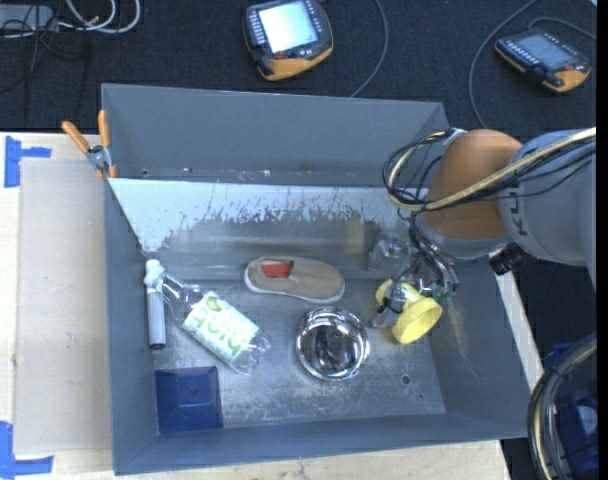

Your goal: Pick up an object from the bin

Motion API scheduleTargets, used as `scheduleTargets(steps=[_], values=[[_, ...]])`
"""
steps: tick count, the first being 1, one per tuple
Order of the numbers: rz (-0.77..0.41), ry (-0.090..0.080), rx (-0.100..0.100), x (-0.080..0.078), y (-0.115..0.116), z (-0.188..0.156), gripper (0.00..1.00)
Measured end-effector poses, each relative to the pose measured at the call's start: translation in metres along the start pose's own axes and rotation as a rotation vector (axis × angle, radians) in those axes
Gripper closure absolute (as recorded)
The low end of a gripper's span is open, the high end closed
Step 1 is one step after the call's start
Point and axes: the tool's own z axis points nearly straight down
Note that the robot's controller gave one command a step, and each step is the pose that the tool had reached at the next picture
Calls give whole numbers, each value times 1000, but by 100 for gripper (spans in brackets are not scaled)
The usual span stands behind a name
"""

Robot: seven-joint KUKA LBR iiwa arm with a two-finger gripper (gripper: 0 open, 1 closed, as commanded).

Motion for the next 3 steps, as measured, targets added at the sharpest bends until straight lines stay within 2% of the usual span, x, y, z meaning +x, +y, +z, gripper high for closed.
scheduleTargets(steps=[1,2,3], values=[[109,9,-11,16,-33,4,0],[105,1,-1,14,-38,4,100],[65,-9,0,-13,-47,-206,100]])
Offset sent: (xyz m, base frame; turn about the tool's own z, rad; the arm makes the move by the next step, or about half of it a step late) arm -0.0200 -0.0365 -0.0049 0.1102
